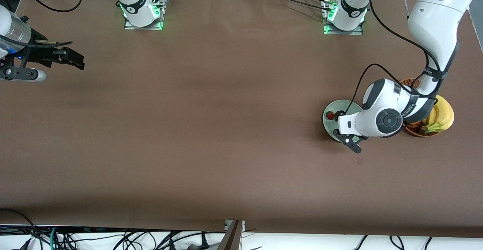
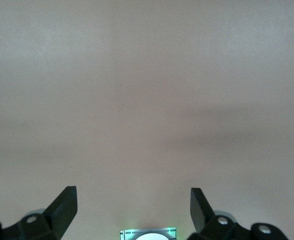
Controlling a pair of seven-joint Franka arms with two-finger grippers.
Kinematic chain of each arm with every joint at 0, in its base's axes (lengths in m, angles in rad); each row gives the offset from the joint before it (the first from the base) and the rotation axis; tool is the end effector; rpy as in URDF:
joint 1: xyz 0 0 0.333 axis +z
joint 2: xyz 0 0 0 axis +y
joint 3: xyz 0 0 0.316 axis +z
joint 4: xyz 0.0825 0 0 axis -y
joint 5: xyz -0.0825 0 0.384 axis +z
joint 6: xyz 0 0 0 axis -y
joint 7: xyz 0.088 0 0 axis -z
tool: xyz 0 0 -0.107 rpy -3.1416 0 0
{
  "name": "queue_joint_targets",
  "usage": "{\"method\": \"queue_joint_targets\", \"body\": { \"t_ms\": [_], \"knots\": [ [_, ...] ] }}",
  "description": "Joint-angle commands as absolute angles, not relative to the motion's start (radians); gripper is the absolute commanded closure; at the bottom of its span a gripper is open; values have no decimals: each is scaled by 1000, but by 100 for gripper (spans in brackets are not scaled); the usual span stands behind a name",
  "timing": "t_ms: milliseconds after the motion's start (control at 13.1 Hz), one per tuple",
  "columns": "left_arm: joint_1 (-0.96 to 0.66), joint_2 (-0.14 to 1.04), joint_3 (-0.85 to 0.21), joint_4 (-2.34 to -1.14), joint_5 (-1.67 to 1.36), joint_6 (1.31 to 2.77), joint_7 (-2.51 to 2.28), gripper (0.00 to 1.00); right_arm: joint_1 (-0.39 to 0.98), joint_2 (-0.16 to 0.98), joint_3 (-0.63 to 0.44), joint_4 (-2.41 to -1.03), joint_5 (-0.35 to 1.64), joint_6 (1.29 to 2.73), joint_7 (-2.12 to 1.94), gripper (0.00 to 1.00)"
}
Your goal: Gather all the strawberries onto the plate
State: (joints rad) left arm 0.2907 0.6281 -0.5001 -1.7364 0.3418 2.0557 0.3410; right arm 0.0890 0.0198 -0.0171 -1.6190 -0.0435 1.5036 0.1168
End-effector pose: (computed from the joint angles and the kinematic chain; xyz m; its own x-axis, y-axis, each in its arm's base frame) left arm 0.6348 -0.0902 0.2354 0.7477 -0.6363 -0.1898 -0.6309 -0.7699 0.0954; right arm 0.5492 0.0347 0.5857 0.9905 -0.0483 -0.1287 -0.0410 -0.9974 0.0591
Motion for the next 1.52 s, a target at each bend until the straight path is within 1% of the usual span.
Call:
{"method": "queue_joint_targets", "body": {
  "t_ms": [0, 76, 229, 533, 686, 762, 838, 914, 990, 1067, 1143, 1295, 1371, 1448],
  "knots": [
    [296, 484, -509, -1715, 283, 1965, 351, 0, 78, 28, -5, -1592, -55, 1480, 126, 0],
    [296, 460, -509, -1665, 228, 1886, 350, 0, 78, 28, -5, -1592, -54, 1480, 126, 0],
    [296, 446, -506, -1510, 207, 1690, 344, 0, 78, 28, -5, -1592, -54, 1482, 124, 0],
    [350, 312, -508, -1465, 206, 1640, 313, 0, 78, 28, -5, -1592, -54, 1480, 117, 0],
    [344, 291, -503, -1402, 203, 1531, 313, 0, 80, 28, -3, -1592, -54, 1483, 117, 0],
    [287, 267, -476, -1393, 213, 1522, 305, 0, 78, 29, -3, -1592, -52, 1488, 115, 0],
    [141, 241, -286, -1388, 203, 1538, 254, 0, 78, 29, -3, -1588, -52, 1491, 114, 0],
    [-20, 201, -94, -1402, 149, 1542, 229, 0, 80, 29, -3, -1586, -51, 1491, 114, 0],
    [-69, 180, -9, -1426, 71, 1543, 191, 0, 80, 29, -2, -1585, -51, 1493, 114, 0],
    [-77, 145, 26, -1480, 10, 1549, 125, 0, 92, 29, -3, -1585, -52, 1493, 114, 0],
    [-78, 94, 40, -1549, -7, 1587, 74, 0, 109, 29, -3, -1583, -57, 1494, 114, 0],
    [-77, -27, 38, -1720, -17, 1695, -36, 0, 121, 35, -3, -1574, -57, 1494, 117, 0],
    [-75, -55, 38, -1761, -17, 1719, -44, 0, 121, 37, -3, -1572, -57, 1494, 115, 0],
    [-68, -52, 38, -1756, -17, 1720, -41, 0, 121, 38, -3, -1569, -57, 1494, 114, 0]
  ]
}}
